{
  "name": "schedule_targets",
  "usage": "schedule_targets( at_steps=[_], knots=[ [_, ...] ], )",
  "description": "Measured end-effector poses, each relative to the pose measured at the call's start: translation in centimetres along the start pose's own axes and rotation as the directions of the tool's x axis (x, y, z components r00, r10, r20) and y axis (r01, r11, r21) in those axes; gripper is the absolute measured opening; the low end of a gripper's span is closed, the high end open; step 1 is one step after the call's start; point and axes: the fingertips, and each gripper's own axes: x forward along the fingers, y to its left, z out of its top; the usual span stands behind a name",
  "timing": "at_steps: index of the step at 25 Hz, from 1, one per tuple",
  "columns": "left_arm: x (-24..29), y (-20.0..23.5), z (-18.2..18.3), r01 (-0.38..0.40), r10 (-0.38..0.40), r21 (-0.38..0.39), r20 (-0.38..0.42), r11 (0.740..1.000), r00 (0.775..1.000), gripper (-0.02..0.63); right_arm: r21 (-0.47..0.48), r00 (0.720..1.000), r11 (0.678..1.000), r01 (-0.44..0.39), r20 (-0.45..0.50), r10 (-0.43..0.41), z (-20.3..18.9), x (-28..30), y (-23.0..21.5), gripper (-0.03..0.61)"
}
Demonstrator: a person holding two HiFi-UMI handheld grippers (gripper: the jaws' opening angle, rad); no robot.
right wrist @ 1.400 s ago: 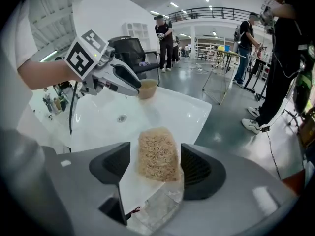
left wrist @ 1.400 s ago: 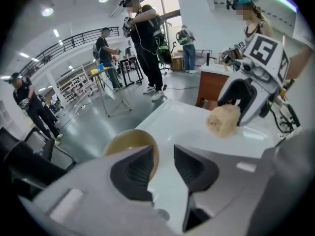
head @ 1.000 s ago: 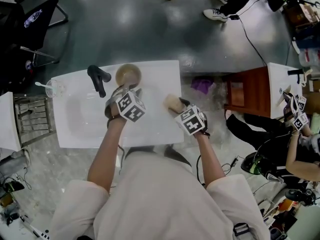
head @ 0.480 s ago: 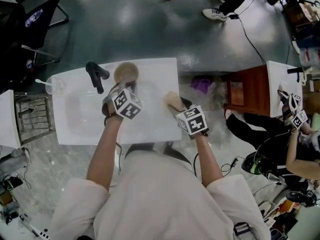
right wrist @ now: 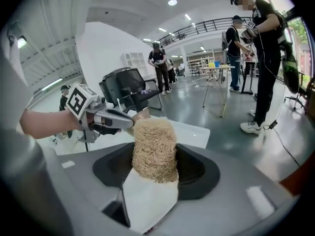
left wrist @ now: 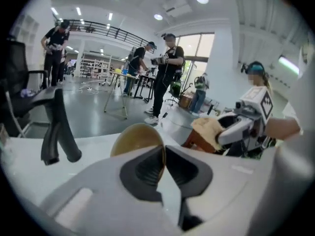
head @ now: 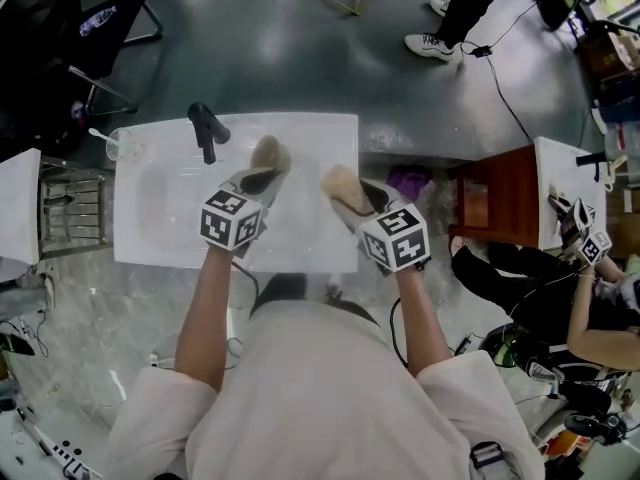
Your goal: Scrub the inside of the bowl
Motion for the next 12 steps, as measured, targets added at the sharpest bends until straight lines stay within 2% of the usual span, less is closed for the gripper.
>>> schedule_targets(
  at_steps=[3, 7, 10, 12],
  knots=[
    [-1.6, -2.4, -0.3, 0.045, -0.041, -0.064, 0.063, 0.997, 0.997, 0.02, -0.048, 0.998, 0.998, -0.044, 0.039, 0.046, 1.5, -1.6, 1.7, 0.261],
    [-4.0, -6.2, -0.8, 0.126, -0.11, -0.099, 0.154, 0.987, 0.982, 0.018, -0.095, 0.991, 0.99, -0.102, 0.072, 0.109, 2.9, -3.5, 4.3, 0.259],
    [-6.0, -9.4, -1.1, 0.194, -0.168, -0.096, 0.228, 0.976, 0.959, 0.018, -0.127, 0.983, 0.979, -0.158, 0.075, 0.168, 3.3, -4.7, 6.5, 0.259],
    [-7.5, -11.3, -1.2, 0.225, -0.202, -0.059, 0.268, 0.973, 0.942, 0.018, -0.168, 0.975, 0.965, -0.2, 0.059, 0.213, 3.4, -5.3, 8.2, 0.259]
  ],
)
